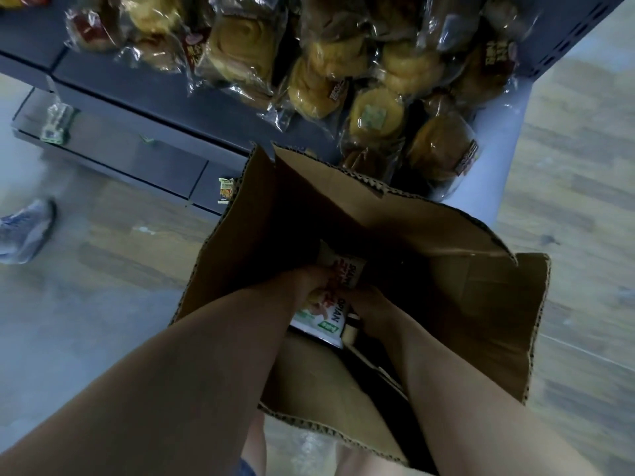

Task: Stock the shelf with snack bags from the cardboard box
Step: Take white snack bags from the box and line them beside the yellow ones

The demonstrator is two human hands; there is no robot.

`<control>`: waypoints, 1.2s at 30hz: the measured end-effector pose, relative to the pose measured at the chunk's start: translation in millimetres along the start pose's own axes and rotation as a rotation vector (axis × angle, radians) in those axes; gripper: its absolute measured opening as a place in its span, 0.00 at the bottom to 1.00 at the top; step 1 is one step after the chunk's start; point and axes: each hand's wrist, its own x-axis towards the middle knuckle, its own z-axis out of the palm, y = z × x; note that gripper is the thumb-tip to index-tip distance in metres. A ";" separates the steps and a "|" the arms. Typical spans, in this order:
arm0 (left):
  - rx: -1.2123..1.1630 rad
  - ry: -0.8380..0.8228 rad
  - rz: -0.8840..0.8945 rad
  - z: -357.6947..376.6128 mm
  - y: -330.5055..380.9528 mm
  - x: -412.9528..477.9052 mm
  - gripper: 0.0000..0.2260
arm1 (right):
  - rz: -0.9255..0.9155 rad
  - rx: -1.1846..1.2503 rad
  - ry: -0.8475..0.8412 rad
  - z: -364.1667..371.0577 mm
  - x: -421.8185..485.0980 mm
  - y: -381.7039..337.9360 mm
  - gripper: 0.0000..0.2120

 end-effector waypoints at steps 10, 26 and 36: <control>0.007 -0.026 0.060 -37.6 19.8 -76.7 0.16 | -0.107 -0.143 -0.077 -1.3 -78.3 -28.8 0.22; 0.067 -0.180 0.798 -76.9 56.2 -231.6 0.08 | -0.534 -0.305 -0.031 -19.6 -240.8 -100.0 0.13; -0.086 0.126 1.133 -75.6 87.4 -331.9 0.10 | -1.113 -0.335 0.462 15.1 -318.7 -132.3 0.29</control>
